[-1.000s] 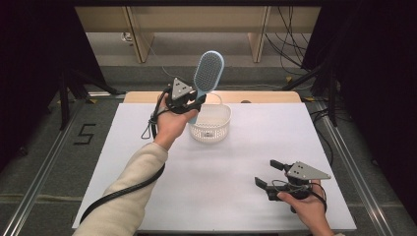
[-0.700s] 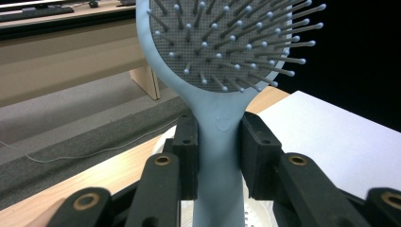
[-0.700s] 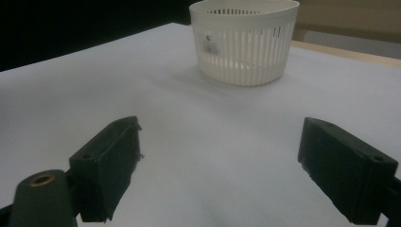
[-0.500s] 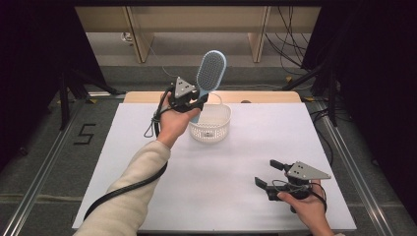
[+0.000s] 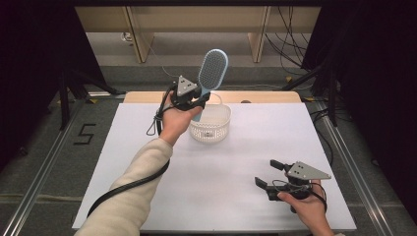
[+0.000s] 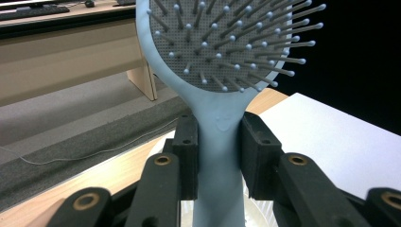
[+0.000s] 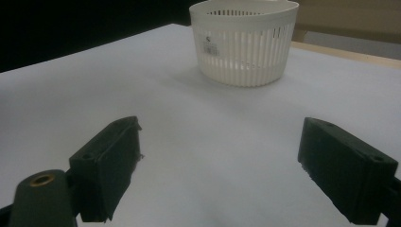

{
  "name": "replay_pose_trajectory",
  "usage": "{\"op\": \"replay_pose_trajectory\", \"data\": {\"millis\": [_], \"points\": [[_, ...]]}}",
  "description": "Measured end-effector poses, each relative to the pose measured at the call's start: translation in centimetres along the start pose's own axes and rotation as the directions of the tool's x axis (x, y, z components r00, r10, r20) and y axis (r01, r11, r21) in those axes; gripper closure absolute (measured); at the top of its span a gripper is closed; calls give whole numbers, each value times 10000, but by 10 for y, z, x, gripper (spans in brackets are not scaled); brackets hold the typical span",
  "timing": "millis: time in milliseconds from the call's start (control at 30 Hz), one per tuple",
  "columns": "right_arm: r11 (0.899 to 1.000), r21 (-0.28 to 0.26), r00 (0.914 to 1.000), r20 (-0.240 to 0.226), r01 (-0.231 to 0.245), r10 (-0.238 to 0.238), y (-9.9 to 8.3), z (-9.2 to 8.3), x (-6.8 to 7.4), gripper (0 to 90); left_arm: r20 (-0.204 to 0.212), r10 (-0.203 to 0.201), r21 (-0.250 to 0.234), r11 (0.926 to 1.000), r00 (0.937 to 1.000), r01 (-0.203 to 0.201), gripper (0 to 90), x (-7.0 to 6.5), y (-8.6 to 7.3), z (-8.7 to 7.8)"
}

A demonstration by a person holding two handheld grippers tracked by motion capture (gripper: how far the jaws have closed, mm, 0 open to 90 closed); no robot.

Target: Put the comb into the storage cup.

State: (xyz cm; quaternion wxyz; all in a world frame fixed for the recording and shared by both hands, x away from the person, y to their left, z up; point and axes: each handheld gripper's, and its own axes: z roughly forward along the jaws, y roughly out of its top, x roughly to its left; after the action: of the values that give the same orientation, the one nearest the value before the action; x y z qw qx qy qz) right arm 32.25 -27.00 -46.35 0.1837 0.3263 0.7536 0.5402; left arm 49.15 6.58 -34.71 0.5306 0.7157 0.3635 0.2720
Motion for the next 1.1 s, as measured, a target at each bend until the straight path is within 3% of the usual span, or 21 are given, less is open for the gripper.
{"op": "replay_pose_trajectory", "data": {"millis": [1100], "points": [[10000,18,10000,-11,3,-3,0,0,0,147,26,52,23,10000,10000,-52,699,1,2,15]]}}
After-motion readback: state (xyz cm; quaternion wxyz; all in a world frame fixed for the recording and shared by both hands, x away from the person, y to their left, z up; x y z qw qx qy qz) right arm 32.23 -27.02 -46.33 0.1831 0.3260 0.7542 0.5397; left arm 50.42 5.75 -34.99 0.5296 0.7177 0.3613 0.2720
